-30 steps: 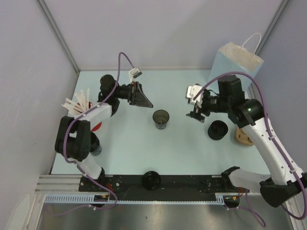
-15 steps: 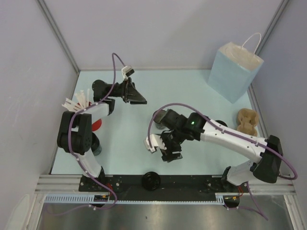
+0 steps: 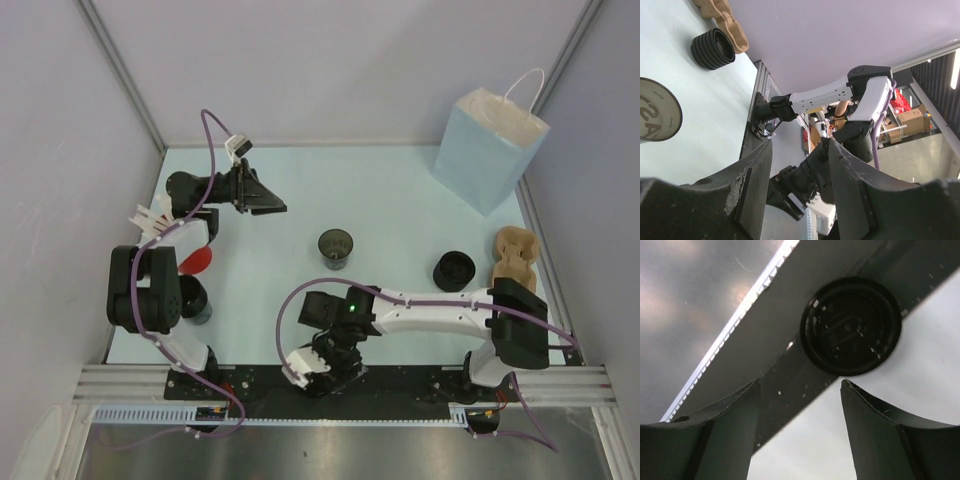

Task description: Pack the takeout coffee

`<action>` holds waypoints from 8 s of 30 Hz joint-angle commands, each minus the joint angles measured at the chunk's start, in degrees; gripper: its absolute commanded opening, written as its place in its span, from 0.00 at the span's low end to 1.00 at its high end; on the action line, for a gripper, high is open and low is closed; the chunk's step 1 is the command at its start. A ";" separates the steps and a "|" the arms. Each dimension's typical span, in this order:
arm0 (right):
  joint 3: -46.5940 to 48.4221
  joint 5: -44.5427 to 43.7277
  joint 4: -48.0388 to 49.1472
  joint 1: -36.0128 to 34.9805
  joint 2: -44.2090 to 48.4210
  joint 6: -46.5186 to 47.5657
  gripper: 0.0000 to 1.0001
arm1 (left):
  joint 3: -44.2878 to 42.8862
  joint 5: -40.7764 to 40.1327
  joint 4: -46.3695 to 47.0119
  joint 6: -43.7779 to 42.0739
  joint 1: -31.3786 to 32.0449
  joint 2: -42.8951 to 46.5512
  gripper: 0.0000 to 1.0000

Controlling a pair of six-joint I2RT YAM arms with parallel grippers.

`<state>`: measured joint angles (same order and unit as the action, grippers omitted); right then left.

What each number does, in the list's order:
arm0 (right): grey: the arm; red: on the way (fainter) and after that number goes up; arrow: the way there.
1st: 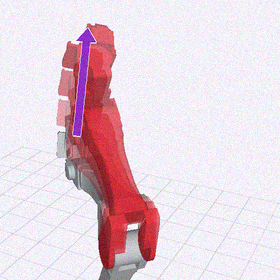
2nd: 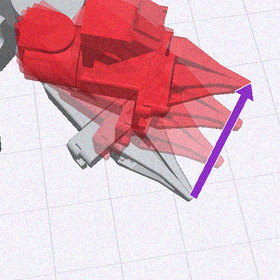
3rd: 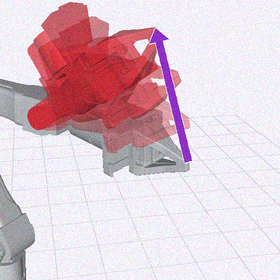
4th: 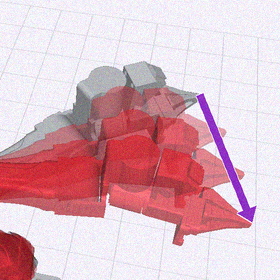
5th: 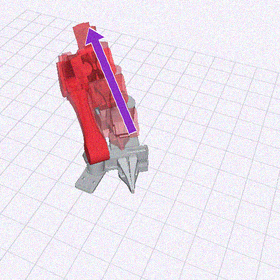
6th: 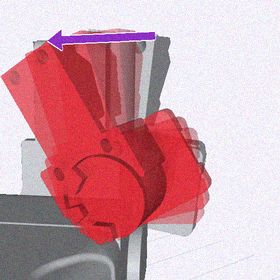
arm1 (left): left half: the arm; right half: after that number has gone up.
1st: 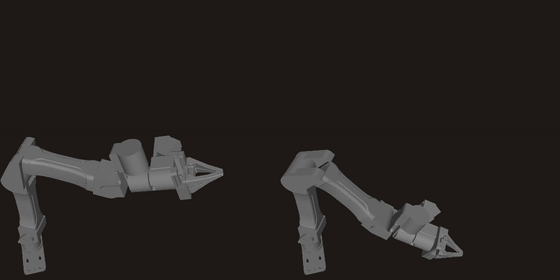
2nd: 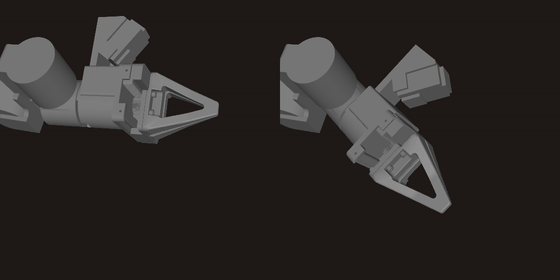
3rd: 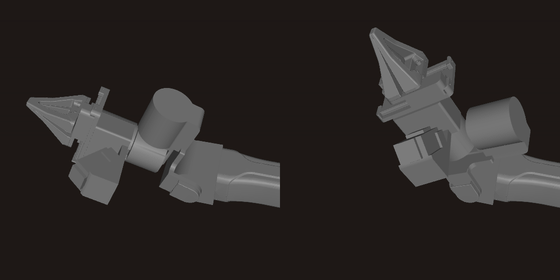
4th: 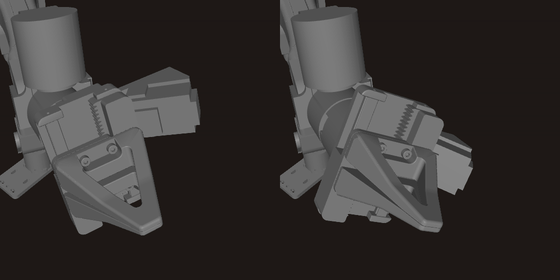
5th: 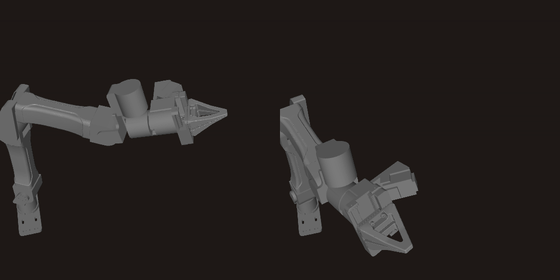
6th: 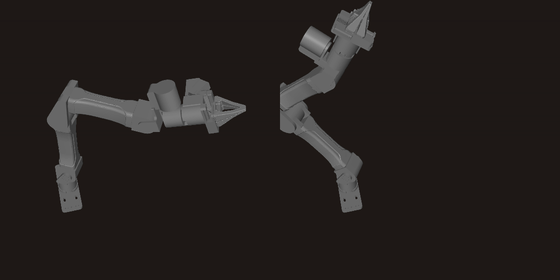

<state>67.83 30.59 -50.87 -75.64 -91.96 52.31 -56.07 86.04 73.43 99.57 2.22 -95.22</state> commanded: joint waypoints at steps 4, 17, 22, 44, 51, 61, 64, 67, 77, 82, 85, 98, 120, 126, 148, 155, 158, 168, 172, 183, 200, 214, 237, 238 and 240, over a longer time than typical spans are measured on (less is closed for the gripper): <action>-0.77 -1.41 6.31 -2.41 -3.40 -1.69 0.66 | -0.18 12.22 25.36 0.10 -0.20 2.14 0.54; -2.88 -2.64 9.73 -5.40 -7.18 -3.36 0.56 | -0.62 11.87 25.36 0.27 -0.20 1.62 0.54; -3.41 -4.31 11.32 -6.36 -8.67 -4.33 0.51 | -0.62 11.96 25.36 0.27 -0.20 1.53 0.54; 0.54 -3.79 8.26 0.30 -2.18 -5.65 0.06 | -1.32 11.96 25.36 0.01 0.24 1.26 0.51; 16.35 11.93 -7.82 15.07 3.54 -2.75 0.05 | -6.23 12.66 25.27 1.59 1.56 2.23 0.50; 30.25 33.83 -24.97 29.22 0.82 2.26 0.06 | -24.66 12.93 25.01 6.42 8.32 0.92 0.51; 32.09 37.52 -28.40 31.95 -0.15 4.28 0.07 | -31.89 13.01 25.01 8.18 9.91 -0.84 0.53; 34.03 40.95 -31.39 35.37 -0.58 5.86 0.07 | -38.92 13.01 25.10 11.51 10.79 -3.82 0.56; 35.61 42.89 -29.03 40.65 1.70 1.66 0.07 | -50.27 12.66 25.18 18.47 11.49 -7.18 0.99; 35.88 41.92 -26.91 41.27 1.88 -0.11 0.08 | -53.51 11.35 25.18 19.08 11.76 -2.70 0.99; 35.88 40.87 -26.74 41.45 1.70 -0.20 0.08 | -58.52 11.52 24.49 18.91 11.67 0.29 1.00; 36.67 37.35 -25.42 41.62 2.49 -1.51 0.08 | -72.34 2.48 -9.30 -8.29 -0.01 3.45 0.99; 44.14 41.92 -35.79 47.25 -5.06 5.16 0.08 | -29.54 -31.03 -105.76 -139.72 10.52 21.48 0.99; 43.44 43.94 -35.70 46.64 -9.01 4.73 0.09 | -27.33 -23.73 -113.32 -155.80 11.14 21.04 1.00; 41.85 42.89 -35.70 37.05 -13.59 4.73 0.10 | -26.98 -16.87 -148.83 -208.98 17.64 18.05 0.99; 42.56 43.15 -35.70 36.61 -14.03 4.46 0.10 | -25.75 -18.63 -148.66 -208.82 19.66 17.35 0.97; 42.47 43.15 -35.70 36.44 -13.86 4.55 0.10 | -25.05 -20.38 -146.30 -206.19 20.81 17.17 0.89; 42.29 43.06 -35.79 37.05 -13.68 4.73 0.11 | -23.73 -21.88 -144.01 -202.23 22.65 16.73 0.67; 42.29 43.06 -35.70 37.31 -13.59 4.81 0.11 | -23.73 -22.23 -143.83 -201.61 23.09 16.65 0.54; 43.00 43.59 -35.70 39.25 -13.33 4.73 0.11 | -23.20 -23.20 -143.56 -199.15 24.59 16.47 0.29; 50.56 35.52 -28.69 50.84 -10.45 -5.45 0.56 | -17.23 -16.96 -123.82 -164.94 25.29 17.79 0.17; 19.19 -8.68 13.49 42.86 15.75 -19.62 0.64 | -15.46 -35.85 -89.16 -108.56 25.55 13.49 0.18; 12.67 -21.44 19.49 33.45 14.18 -15.93 0.34 | -21.71 -29.00 -92.68 -97.28 25.38 3.46 0.20; 12.50 -21.62 19.50 33.36 14.01 -16.01 0.34 | -21.80 -29.09 -92.68 -97.28 25.38 3.55 0.20; 12.32 -21.54 19.58 33.19 13.66 -15.84 0.33 | -21.53 -28.91 -92.59 -97.37 25.29 3.55 0.20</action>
<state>80.42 10.76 -34.00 -41.78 -77.91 35.42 -75.26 54.70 -19.81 0.56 27.51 -91.77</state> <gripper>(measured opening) 0.336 0.298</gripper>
